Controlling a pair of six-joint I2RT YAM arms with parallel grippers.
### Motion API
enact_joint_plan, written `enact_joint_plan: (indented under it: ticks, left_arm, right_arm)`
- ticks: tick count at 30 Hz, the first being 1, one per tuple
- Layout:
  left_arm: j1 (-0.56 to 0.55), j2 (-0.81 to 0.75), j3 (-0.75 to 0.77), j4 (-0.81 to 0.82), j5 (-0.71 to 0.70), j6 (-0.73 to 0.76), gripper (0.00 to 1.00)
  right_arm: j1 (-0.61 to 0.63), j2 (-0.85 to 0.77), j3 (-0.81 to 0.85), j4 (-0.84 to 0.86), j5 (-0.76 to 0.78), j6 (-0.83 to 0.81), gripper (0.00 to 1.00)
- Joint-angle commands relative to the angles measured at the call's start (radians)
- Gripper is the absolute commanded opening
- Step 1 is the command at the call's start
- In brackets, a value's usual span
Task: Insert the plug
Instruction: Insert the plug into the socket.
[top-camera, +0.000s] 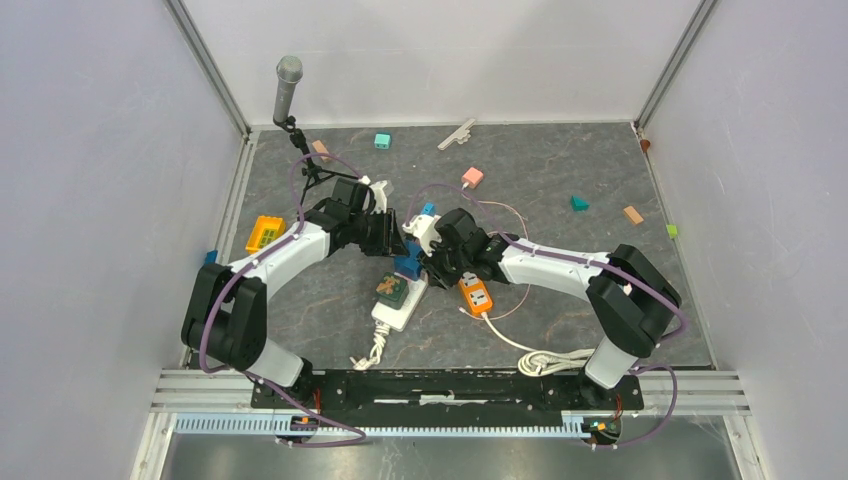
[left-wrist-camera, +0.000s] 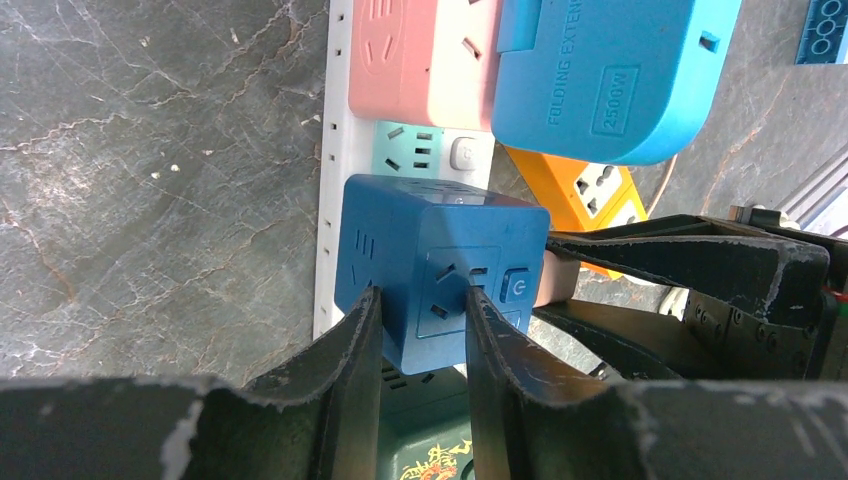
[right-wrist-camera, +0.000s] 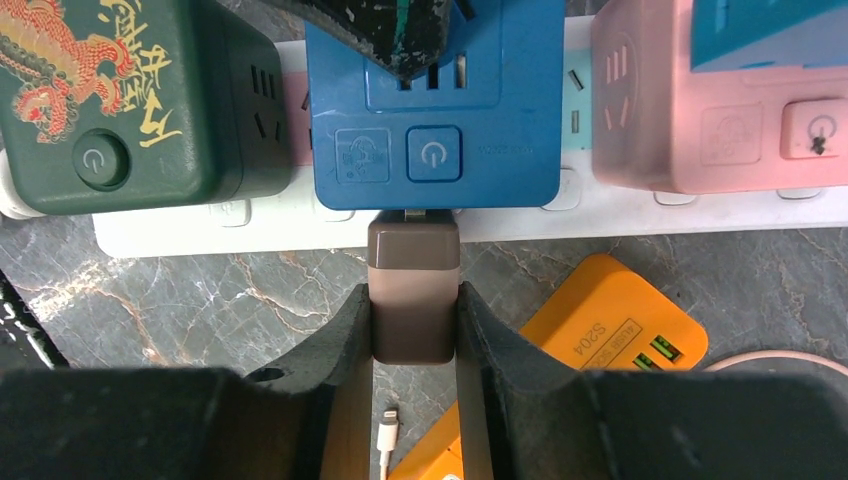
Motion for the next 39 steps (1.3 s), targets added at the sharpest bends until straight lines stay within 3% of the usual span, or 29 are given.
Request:
enact_joint_plan:
  ticks: [1, 20, 39]
  left_arm:
    - [-0.087, 0.156, -0.086, -0.044, 0.031, 0.019, 0.02]
    - [-0.093, 0.168, -0.080, -0.053, 0.031, 0.033, 0.02]
    - [-0.097, 0.154, -0.067, -0.088, -0.003, 0.052, 0.02]
  right_arm:
    - [0.020, 0.053, 0.107, 0.495, -0.011, 0.095, 0.00]
    - [0.021, 0.097, 0.221, 0.447, -0.060, -0.072, 0.00]
    - [0.020, 0.151, 0.254, 0.479, -0.077, -0.032, 0.00]
